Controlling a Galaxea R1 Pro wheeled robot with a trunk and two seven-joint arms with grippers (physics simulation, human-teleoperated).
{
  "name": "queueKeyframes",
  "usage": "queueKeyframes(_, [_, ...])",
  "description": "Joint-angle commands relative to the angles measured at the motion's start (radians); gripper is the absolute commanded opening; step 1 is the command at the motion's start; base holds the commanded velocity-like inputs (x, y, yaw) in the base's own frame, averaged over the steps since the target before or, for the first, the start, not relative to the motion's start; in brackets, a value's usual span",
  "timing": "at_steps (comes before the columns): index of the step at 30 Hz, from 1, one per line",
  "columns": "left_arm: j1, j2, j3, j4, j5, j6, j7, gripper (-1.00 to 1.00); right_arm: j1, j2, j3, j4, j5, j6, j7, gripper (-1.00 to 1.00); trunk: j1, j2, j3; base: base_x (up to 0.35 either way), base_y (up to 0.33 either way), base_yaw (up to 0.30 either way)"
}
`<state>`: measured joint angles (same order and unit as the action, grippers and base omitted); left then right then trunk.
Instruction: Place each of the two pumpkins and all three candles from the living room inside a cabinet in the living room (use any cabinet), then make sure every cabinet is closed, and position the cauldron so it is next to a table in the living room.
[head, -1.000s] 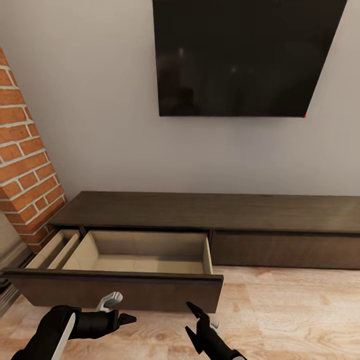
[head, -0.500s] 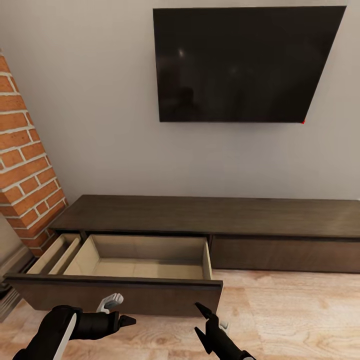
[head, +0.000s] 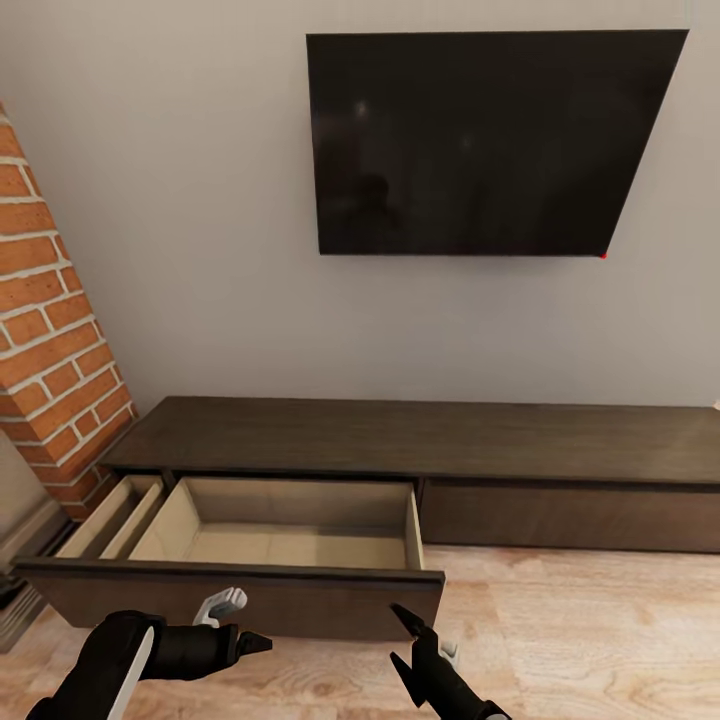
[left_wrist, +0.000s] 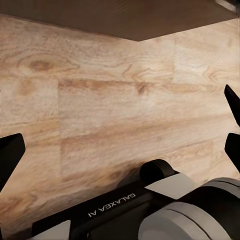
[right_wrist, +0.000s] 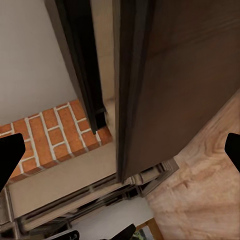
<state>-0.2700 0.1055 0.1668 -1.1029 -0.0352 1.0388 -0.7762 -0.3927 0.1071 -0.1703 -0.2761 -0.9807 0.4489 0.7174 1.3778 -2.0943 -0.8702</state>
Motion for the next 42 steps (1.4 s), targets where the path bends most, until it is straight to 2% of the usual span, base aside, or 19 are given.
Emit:
queueKeyframes(1, [0.000,0.000,-0.006,0.000,-0.007,0.000,0.000,1.00,0.000,0.000,0.000,0.000,0.000,-0.001,0.000,1.00,-0.004,0.007,0.003,0.000,0.000,0.000])
queueKeyframes(2, [0.000,-0.001,-0.018,0.000,-0.020,0.001,0.000,1.00,0.000,0.000,0.000,0.000,0.000,-0.001,-0.001,1.00,-0.008,0.014,0.006,0.000,0.000,0.000])
queueKeyframes(3, [0.000,-0.003,-0.059,0.000,-0.076,0.001,0.000,1.00,0.000,0.001,0.000,0.000,0.000,-0.002,-0.003,1.00,-0.012,0.021,0.009,0.000,0.000,0.000])
queueKeyframes(4, [0.000,-0.007,-0.069,0.000,-0.096,0.001,0.000,1.00,0.000,0.001,0.000,0.000,0.000,-0.002,-0.004,1.00,-0.015,0.028,0.013,0.000,0.000,0.000])
queueKeyframes(6, [0.000,-0.018,-0.081,0.000,-0.122,0.001,0.000,1.00,0.000,0.002,0.000,0.000,0.000,-0.003,-0.006,1.00,-0.023,0.042,0.019,0.000,0.000,0.000])
queueKeyframes(8, [0.000,-0.023,-0.086,0.001,-0.132,0.000,0.000,1.00,0.000,0.002,0.000,0.000,0.001,-0.004,-0.007,1.00,-0.031,0.056,0.025,0.000,0.000,0.000])
queueKeyframes(20, [0.000,-0.027,-0.090,0.002,-0.140,0.000,0.001,1.00,0.000,0.003,0.000,0.000,0.002,-0.006,-0.009,1.00,-0.077,0.140,0.063,0.000,0.000,0.000])
queueKeyframes(25, [0.000,-0.027,-0.090,0.002,-0.140,0.000,0.002,1.00,0.000,0.003,0.000,0.000,0.002,-0.009,-0.009,1.00,-0.096,0.175,0.078,-0.171,0.000,0.000])
queueKeyframes(32, [0.000,-0.027,-0.089,0.002,-0.140,0.000,0.001,1.00,0.000,0.002,0.001,0.000,0.004,-0.074,-0.007,1.00,-0.123,0.224,0.100,-0.142,0.000,0.000])
queueKeyframes(42, [0.000,-0.024,-0.086,0.002,-0.140,0.000,0.000,1.00,0.000,0.002,0.008,-0.001,0.013,-0.085,-0.006,1.00,-0.161,0.294,0.132,-0.006,0.000,0.003])
